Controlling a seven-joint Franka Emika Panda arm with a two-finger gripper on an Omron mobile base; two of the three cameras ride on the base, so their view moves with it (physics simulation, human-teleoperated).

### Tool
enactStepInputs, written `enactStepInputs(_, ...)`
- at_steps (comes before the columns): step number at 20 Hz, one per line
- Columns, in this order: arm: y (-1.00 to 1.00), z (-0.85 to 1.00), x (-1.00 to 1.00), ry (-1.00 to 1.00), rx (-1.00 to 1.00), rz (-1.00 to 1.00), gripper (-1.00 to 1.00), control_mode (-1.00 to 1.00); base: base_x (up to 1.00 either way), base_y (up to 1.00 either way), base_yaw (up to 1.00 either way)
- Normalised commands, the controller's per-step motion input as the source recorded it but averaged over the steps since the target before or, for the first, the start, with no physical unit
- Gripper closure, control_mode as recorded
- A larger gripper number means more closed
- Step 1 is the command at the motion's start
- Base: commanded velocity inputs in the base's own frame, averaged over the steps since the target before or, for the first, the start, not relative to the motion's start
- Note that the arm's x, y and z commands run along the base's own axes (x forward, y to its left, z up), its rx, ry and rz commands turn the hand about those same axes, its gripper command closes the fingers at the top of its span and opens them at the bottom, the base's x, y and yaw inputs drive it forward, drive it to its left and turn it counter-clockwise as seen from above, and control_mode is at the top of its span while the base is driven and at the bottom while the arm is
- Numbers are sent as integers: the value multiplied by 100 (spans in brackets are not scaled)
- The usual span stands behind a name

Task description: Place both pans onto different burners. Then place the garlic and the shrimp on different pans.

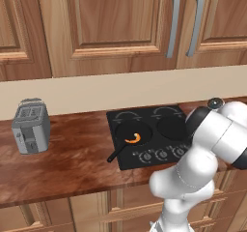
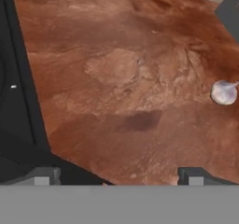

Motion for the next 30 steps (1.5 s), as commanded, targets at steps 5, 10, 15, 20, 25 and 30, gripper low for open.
enactStepInputs(5,-30,0,0,-9,-9,-25,-100,-100,0,0,0)
enactStepInputs(10,-39,0,0,-6,-2,-20,-100,-100,0,0,0)
enactStepInputs(15,-48,4,0,-2,5,-13,-100,-100,0,0,0)
enactStepInputs(20,-54,24,0,0,22,-10,-100,-100,0,0,0)
enactStepInputs(25,-60,39,0,0,22,-7,-100,-100,0,0,0)
enactStepInputs(30,-59,52,0,-1,10,-8,-100,-100,0,0,0)
